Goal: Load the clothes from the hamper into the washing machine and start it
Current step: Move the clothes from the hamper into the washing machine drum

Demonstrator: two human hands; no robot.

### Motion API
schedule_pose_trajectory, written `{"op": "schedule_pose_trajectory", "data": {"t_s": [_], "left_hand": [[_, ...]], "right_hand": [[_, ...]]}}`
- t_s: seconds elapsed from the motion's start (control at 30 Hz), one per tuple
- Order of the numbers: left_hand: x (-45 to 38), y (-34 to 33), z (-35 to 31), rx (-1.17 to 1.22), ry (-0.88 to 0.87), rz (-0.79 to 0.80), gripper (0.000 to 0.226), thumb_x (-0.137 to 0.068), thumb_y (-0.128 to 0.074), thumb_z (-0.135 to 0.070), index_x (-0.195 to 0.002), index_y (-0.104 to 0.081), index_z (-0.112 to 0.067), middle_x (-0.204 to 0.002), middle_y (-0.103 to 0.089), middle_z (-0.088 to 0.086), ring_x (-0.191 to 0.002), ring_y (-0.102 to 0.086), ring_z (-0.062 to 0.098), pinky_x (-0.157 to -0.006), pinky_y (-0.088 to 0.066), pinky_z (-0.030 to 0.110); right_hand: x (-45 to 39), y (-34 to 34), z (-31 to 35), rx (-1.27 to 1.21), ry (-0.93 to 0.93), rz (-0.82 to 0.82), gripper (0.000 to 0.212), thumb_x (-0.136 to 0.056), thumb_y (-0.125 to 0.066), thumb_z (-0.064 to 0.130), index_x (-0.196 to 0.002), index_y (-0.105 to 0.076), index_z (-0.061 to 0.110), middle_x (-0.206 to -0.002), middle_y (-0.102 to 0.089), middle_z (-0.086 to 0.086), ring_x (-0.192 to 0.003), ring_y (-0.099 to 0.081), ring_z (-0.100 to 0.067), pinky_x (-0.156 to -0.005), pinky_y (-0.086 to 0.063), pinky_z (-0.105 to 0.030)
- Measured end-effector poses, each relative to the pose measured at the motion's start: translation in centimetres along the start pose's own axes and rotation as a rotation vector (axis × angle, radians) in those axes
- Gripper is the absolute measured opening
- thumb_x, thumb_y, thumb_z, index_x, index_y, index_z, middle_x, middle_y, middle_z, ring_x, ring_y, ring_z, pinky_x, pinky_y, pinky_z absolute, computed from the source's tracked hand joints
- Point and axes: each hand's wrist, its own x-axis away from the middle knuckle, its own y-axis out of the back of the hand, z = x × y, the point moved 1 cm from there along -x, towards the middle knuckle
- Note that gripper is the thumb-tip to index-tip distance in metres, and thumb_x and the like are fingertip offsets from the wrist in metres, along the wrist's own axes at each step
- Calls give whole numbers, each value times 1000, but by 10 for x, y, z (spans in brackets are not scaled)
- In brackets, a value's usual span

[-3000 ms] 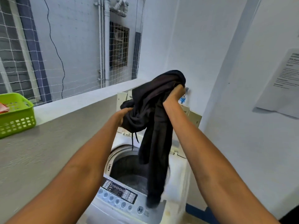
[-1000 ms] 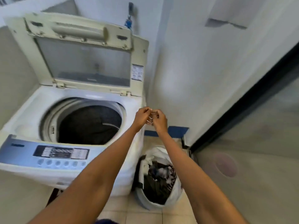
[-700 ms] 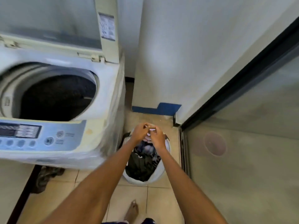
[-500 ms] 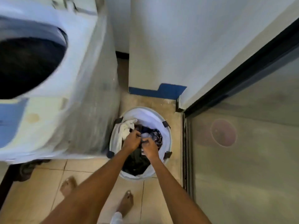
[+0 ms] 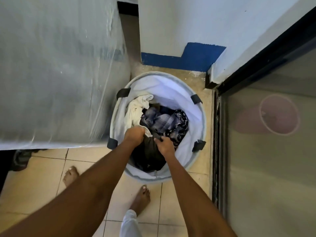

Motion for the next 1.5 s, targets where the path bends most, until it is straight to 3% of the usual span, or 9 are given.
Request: {"op": "schedule_pose_trajectory", "data": {"t_s": [0.13, 0.27, 0.4, 0.63, 0.77, 1.0, 1.17, 1.37, 1.5], "left_hand": [[32, 34, 2, 378, 111, -412, 32, -92, -46, -19, -119, -57, -9, -126, -51, 16, -116, -48, 35, -88, -46, 44], [71, 107, -2, 976, 311, -523, 30, -96, -40, -18, -113, -60, -3, -116, -60, 25, -106, -55, 39, -88, -43, 41], [113, 213, -28, 1302, 125, -577, 28, -97, -39, -14, -106, -62, 1, -106, -63, 19, -98, -57, 25, -89, -43, 35], [227, 379, -59, 1065, -255, -484, 27, -95, -44, -11, -70, -54, -12, -75, -53, 7, -71, -47, 15, -64, -37, 22], [300, 462, -70, 874, -431, -384, 23, -94, -48, -11, -76, -61, -5, -71, -52, 6, -68, -47, 15, -60, -37, 19], [390, 550, -85, 500, -550, -248, 26, -86, -65, -26, -107, -62, -12, -107, -60, 7, -95, -56, 18, -83, -46, 27], [414, 580, -36, -24, -217, -166, 56, -80, -73, -29, -126, -52, -3, -120, -56, 12, -102, -53, 27, -85, -45, 35], [432, 593, -6, 573, -211, -376, 40, -90, -57, -27, -123, -51, -5, -113, -52, 12, -109, -52, 32, -88, -45, 44], [444, 618, 2, 886, -299, -865, 33, -83, -47, -15, -105, -59, 5, -101, -59, 23, -98, -57, 34, -80, -44, 36]], "right_hand": [[36, 33, 32, -510, 36, -198, 29, -92, -48, 23, -64, -44, 18, -66, -45, -4, -71, -43, -22, -67, -31, -31], [82, 80, 72, -829, 45, -380, 32, -93, -42, 14, -63, -31, 17, -63, -30, 0, -65, -28, -16, -63, -25, -31], [139, 136, 128, -927, 93, -472, 32, -95, -41, 16, -64, -50, 13, -64, -49, -2, -66, -45, -20, -69, -37, -34], [248, 226, 210, -374, 240, -310, 27, -95, -46, 25, -112, -56, 8, -111, -57, -18, -108, -55, -35, -93, -46, -47], [313, 272, 265, -108, 445, -155, 79, -84, -67, 27, -145, -20, 10, -146, -26, -10, -133, -32, -32, -108, -35, -49], [424, 334, 345, -14, 754, -440, 40, -84, -64, 33, -118, -59, 12, -116, -65, -13, -106, -60, -31, -84, -49, -36], [473, 382, 376, 78, 774, -605, 24, -89, -51, 38, -100, -67, 23, -111, -68, -6, -103, -61, -30, -79, -44, -32], [510, 410, 414, -95, 859, -669, 30, -91, -43, 34, -99, -62, 14, -110, -65, -9, -105, -59, -31, -88, -47, -40], [517, 409, 418, 212, 798, -766, 38, -92, -43, 47, -105, -54, 13, -111, -61, -11, -103, -57, -33, -76, -39, -33]]}}
